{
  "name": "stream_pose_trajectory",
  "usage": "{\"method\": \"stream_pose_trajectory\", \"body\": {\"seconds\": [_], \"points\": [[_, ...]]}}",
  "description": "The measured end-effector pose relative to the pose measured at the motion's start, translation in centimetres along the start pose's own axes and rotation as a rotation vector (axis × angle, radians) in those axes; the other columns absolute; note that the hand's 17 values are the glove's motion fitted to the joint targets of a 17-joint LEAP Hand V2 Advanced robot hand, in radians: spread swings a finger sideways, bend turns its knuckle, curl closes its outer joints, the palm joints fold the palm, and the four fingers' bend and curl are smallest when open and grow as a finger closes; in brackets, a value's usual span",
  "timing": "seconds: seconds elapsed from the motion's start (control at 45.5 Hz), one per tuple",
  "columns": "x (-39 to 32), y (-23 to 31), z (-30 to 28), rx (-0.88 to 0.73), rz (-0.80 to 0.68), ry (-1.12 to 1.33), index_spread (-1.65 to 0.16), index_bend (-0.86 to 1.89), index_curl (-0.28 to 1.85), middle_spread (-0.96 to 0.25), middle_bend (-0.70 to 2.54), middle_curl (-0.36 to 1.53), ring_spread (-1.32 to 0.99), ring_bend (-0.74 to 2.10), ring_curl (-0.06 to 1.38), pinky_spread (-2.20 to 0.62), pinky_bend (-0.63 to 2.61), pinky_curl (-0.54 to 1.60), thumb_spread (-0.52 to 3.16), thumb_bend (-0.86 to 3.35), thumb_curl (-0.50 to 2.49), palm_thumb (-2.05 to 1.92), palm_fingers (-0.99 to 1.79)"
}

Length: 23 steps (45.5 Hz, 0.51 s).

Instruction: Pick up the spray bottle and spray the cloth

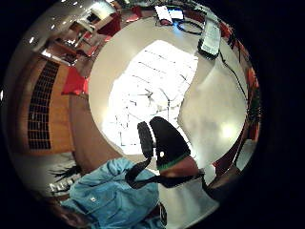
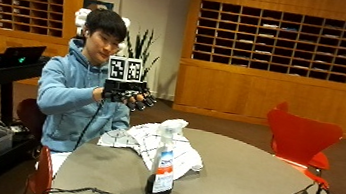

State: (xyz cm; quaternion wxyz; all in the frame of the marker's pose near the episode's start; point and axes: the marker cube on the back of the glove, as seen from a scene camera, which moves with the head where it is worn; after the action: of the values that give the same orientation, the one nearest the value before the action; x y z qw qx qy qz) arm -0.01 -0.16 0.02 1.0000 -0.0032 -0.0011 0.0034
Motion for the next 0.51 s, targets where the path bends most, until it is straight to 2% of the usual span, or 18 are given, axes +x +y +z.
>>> {"method": "stream_pose_trajectory", "body": {"seconds": [0.198, 0.506], "points": [[0.4, -0.8, 0.0, 0.036, 0.058, -0.025, -0.29, 0.1, 0.08, 0.01, 0.2, 0.12, 0.1, 0.42, 0.16, 0.19, 0.59, 0.23, 0.8, 0.19, 0.14, 0.42, 0.34], [2.8, -1.3, -1.2, 0.196, 0.13, -0.172, -0.32, 0.11, 0.12, 0.01, 0.21, 0.21, 0.11, 0.45, 0.21, 0.23, 0.62, 0.29, 1.02, 0.1, 0.21, 0.46, 0.3]]}}
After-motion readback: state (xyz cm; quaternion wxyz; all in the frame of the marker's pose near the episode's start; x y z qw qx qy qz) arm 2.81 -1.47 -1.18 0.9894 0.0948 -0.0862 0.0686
